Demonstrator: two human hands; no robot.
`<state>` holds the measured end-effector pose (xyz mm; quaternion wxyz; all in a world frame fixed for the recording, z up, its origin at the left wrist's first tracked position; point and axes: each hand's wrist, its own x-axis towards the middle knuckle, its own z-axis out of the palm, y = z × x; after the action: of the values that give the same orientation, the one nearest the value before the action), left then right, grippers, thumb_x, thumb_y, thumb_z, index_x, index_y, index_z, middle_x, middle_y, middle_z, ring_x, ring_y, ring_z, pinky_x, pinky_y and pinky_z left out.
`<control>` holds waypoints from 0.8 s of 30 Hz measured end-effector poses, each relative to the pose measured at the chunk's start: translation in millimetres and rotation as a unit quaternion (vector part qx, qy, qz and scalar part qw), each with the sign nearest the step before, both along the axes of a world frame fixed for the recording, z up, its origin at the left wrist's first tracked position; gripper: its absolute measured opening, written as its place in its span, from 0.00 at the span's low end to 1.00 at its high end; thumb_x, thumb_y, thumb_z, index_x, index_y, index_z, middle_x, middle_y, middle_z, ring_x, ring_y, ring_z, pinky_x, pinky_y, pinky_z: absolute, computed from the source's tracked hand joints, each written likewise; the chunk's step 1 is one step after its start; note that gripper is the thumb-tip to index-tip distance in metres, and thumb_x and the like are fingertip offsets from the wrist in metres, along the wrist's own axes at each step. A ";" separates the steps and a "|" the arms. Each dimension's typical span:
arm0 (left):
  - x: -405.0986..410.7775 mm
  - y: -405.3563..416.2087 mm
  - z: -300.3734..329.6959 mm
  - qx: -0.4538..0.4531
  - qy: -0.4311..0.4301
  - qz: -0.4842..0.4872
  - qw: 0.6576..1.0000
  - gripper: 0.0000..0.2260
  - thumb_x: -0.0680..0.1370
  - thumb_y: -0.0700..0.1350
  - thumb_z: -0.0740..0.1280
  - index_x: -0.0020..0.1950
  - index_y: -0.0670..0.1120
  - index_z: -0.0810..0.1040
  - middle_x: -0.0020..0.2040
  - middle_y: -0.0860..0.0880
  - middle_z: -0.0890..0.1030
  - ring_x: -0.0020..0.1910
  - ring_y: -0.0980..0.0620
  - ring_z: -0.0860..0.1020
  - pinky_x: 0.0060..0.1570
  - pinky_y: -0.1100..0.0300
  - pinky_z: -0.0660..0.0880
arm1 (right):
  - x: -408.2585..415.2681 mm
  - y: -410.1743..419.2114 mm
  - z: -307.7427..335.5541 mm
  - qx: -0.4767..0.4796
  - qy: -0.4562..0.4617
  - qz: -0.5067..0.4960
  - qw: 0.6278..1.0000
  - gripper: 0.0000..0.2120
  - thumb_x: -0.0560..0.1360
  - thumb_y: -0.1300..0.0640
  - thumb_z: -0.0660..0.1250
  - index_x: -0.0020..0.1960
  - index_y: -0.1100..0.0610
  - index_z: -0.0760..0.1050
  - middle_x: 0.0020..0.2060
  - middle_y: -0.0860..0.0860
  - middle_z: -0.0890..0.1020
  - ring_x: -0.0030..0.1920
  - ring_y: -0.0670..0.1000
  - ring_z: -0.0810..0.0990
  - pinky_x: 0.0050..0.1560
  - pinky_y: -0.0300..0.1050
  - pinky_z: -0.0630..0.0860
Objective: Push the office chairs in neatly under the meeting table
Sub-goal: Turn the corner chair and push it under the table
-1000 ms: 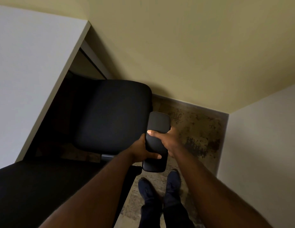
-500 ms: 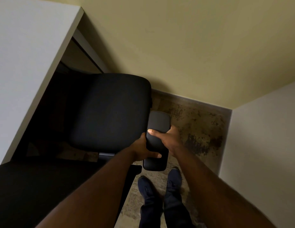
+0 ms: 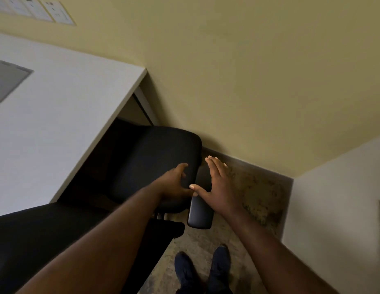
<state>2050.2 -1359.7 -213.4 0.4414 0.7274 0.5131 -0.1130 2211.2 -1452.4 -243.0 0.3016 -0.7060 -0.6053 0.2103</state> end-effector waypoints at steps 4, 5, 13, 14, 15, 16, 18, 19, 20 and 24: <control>-8.0 -4.5 47.8 0.053 -0.030 0.015 0.998 0.47 0.67 0.56 0.77 0.78 0.51 0.53 0.69 0.47 0.71 0.60 0.51 0.75 0.57 0.58 0.73 | -3.2 0.8 46.0 0.023 -0.013 0.007 1.000 0.41 0.71 0.32 0.62 0.75 0.54 0.58 0.74 0.52 0.63 0.73 0.48 0.55 0.72 0.48 0.54; -10.7 -7.0 58.8 0.065 -0.039 0.016 0.997 0.47 0.67 0.55 0.77 0.78 0.51 0.53 0.69 0.47 0.71 0.60 0.51 0.75 0.56 0.59 0.73 | -4.5 0.0 56.2 0.032 -0.022 0.015 0.999 0.40 0.71 0.33 0.62 0.75 0.54 0.58 0.73 0.53 0.64 0.73 0.48 0.56 0.72 0.47 0.54; -50.4 -29.6 124.8 0.139 -0.098 0.028 0.985 0.45 0.68 0.57 0.77 0.77 0.53 0.55 0.69 0.48 0.71 0.59 0.53 0.74 0.54 0.60 0.72 | -21.2 -15.2 120.9 0.065 -0.063 0.012 0.996 0.39 0.72 0.33 0.61 0.74 0.54 0.59 0.72 0.53 0.67 0.70 0.51 0.61 0.70 0.52 0.61; -57.4 -32.8 130.1 0.148 -0.101 0.027 0.983 0.44 0.68 0.57 0.76 0.77 0.54 0.55 0.68 0.49 0.71 0.58 0.54 0.74 0.54 0.61 0.71 | -24.8 -17.6 126.7 0.069 -0.068 0.012 0.995 0.38 0.72 0.32 0.61 0.74 0.54 0.59 0.71 0.53 0.67 0.70 0.51 0.62 0.70 0.51 0.61; -65.1 -36.2 135.5 0.157 -0.103 0.025 0.982 0.44 0.68 0.57 0.76 0.77 0.54 0.55 0.68 0.49 0.70 0.58 0.54 0.74 0.53 0.62 0.71 | -29.1 -20.6 132.4 0.073 -0.072 0.012 0.995 0.38 0.72 0.32 0.60 0.74 0.53 0.59 0.71 0.52 0.67 0.70 0.51 0.62 0.69 0.51 0.62; -73.7 -39.6 141.2 0.165 -0.105 0.024 0.980 0.44 0.68 0.58 0.76 0.77 0.54 0.55 0.68 0.50 0.70 0.58 0.55 0.73 0.53 0.62 0.70 | -34.2 -24.0 138.0 0.079 -0.075 0.012 0.994 0.38 0.72 0.31 0.60 0.73 0.53 0.60 0.71 0.52 0.67 0.69 0.50 0.62 0.69 0.51 0.62; -93.4 -47.3 152.6 0.178 -0.107 0.019 0.978 0.43 0.68 0.58 0.76 0.76 0.53 0.57 0.69 0.50 0.70 0.59 0.54 0.73 0.54 0.61 0.71 | -46.1 -32.5 149.1 0.091 -0.082 0.014 0.992 0.38 0.72 0.31 0.60 0.73 0.53 0.60 0.70 0.52 0.68 0.68 0.50 0.62 0.70 0.52 0.61; -104.9 -51.5 158.7 0.185 -0.108 0.016 0.977 0.42 0.68 0.57 0.76 0.76 0.52 0.58 0.69 0.50 0.70 0.60 0.53 0.73 0.56 0.60 0.72 | -53.5 -37.4 154.9 0.097 -0.087 0.014 0.991 0.38 0.72 0.31 0.60 0.73 0.54 0.61 0.70 0.52 0.68 0.68 0.49 0.61 0.70 0.52 0.60; -117.5 -56.1 165.2 0.191 -0.109 0.012 0.976 0.42 0.68 0.57 0.76 0.76 0.52 0.59 0.69 0.50 0.70 0.60 0.53 0.73 0.57 0.59 0.72 | -62.2 -43.2 161.4 0.103 -0.090 0.014 0.990 0.37 0.72 0.32 0.60 0.73 0.54 0.61 0.70 0.52 0.69 0.68 0.49 0.61 0.70 0.51 0.60; -177.4 -75.2 191.9 0.222 -0.109 -0.007 0.969 0.33 0.70 0.56 0.75 0.71 0.53 0.68 0.64 0.52 0.73 0.58 0.55 0.74 0.53 0.61 0.71 | -105.8 -74.2 189.3 0.126 -0.077 0.018 0.989 0.35 0.73 0.32 0.60 0.71 0.53 0.64 0.68 0.51 0.71 0.68 0.50 0.65 0.67 0.46 0.61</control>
<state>1872.8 -1434.9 -21.4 0.3212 0.8186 0.4692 0.0810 2105.4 -1526.5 -53.7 0.3365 -0.6657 -0.6609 0.0828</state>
